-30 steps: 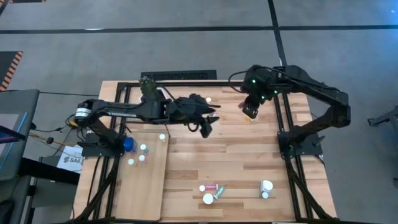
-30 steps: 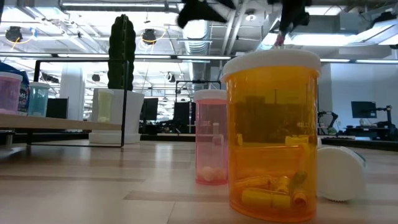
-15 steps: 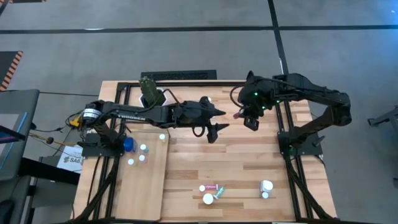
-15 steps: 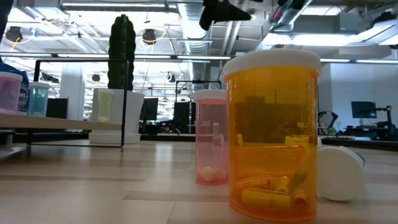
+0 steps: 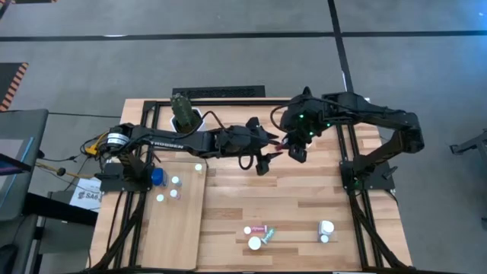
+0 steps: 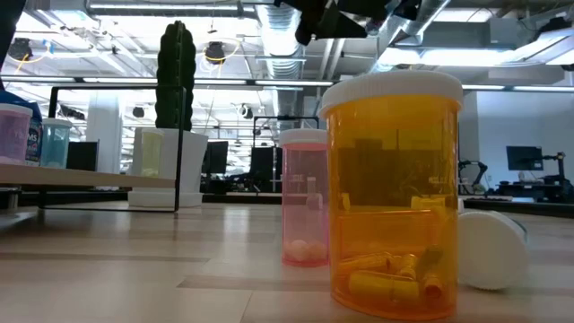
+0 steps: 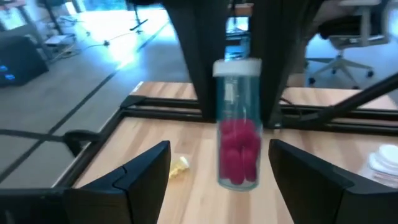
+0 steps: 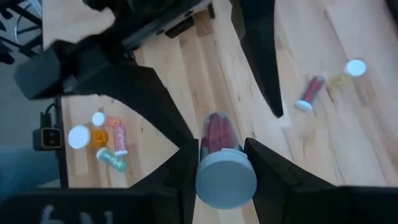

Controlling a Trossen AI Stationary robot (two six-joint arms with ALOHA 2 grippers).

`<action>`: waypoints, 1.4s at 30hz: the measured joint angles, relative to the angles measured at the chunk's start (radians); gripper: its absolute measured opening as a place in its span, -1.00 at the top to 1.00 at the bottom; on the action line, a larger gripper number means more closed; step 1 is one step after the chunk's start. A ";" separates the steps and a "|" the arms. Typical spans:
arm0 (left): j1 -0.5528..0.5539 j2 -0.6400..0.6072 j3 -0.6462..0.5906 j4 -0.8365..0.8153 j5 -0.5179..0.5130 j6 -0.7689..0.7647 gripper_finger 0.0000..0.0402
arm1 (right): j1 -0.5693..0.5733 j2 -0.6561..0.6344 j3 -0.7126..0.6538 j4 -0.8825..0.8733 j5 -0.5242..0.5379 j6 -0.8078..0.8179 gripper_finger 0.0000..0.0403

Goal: Pick and place medicine bottles onto shelf by color
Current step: Put the light blue pill bottle on the shelf

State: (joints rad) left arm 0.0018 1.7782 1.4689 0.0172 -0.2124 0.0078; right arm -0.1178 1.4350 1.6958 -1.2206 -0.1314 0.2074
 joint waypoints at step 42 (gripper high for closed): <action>0.018 0.002 0.000 0.149 0.226 -0.087 0.68 | 0.026 0.002 0.154 -0.067 0.000 -0.146 0.20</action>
State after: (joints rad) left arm 0.0200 1.7805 1.4693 0.1662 0.0135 -0.0795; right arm -0.0914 1.4372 1.8497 -1.2878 -0.1315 0.0613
